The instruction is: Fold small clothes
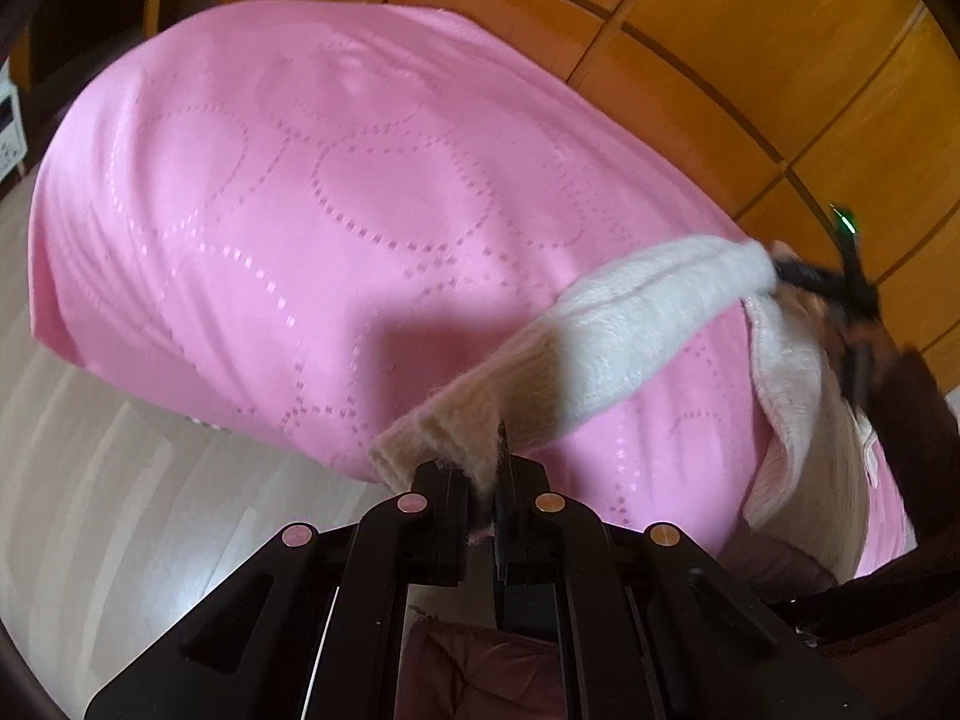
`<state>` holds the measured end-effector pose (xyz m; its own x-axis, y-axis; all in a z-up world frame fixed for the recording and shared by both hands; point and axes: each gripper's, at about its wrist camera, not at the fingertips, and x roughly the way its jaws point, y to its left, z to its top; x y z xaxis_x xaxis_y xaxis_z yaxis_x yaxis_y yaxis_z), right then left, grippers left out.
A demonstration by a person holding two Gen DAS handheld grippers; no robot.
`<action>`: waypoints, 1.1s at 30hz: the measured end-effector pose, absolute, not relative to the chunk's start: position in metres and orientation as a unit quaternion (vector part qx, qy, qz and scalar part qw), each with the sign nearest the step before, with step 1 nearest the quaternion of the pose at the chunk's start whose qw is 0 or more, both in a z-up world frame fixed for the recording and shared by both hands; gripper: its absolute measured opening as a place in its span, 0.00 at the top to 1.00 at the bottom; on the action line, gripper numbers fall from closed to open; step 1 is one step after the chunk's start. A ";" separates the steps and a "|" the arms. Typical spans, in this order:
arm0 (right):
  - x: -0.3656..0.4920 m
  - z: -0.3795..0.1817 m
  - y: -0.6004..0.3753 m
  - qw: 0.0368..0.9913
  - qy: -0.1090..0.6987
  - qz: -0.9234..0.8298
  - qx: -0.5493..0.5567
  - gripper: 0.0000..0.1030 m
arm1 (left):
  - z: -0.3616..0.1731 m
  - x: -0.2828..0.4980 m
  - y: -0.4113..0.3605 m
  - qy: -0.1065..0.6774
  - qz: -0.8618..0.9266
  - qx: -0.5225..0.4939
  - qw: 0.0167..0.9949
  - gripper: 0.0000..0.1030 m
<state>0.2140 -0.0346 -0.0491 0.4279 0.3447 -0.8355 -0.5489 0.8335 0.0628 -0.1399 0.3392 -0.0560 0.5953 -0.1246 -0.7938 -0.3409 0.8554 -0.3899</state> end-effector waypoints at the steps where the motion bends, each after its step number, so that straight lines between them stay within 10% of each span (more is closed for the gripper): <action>1: 0.205 -0.053 -0.047 0.838 0.464 0.268 -0.105 0.39 | -0.058 -0.138 0.340 0.448 0.063 -0.263 0.852 0.95; 17: 0.230 -0.015 -0.025 0.844 0.466 0.254 -0.082 0.37 | -0.052 -0.134 0.331 0.452 0.074 -0.246 0.854 0.95; 19: 0.242 -0.032 -0.014 0.829 0.497 0.232 -0.110 0.44 | -0.051 -0.136 0.329 0.450 0.073 -0.247 0.855 0.95; 23: 0.242 -0.048 -0.008 0.812 0.517 0.235 -0.135 0.90 | -0.043 -0.138 0.330 0.441 0.064 -0.251 0.860 0.95; 33: 0.269 0.020 -0.021 0.870 0.427 0.245 -0.042 0.93 | 0.023 -0.099 0.374 0.321 0.070 -0.277 0.903 0.95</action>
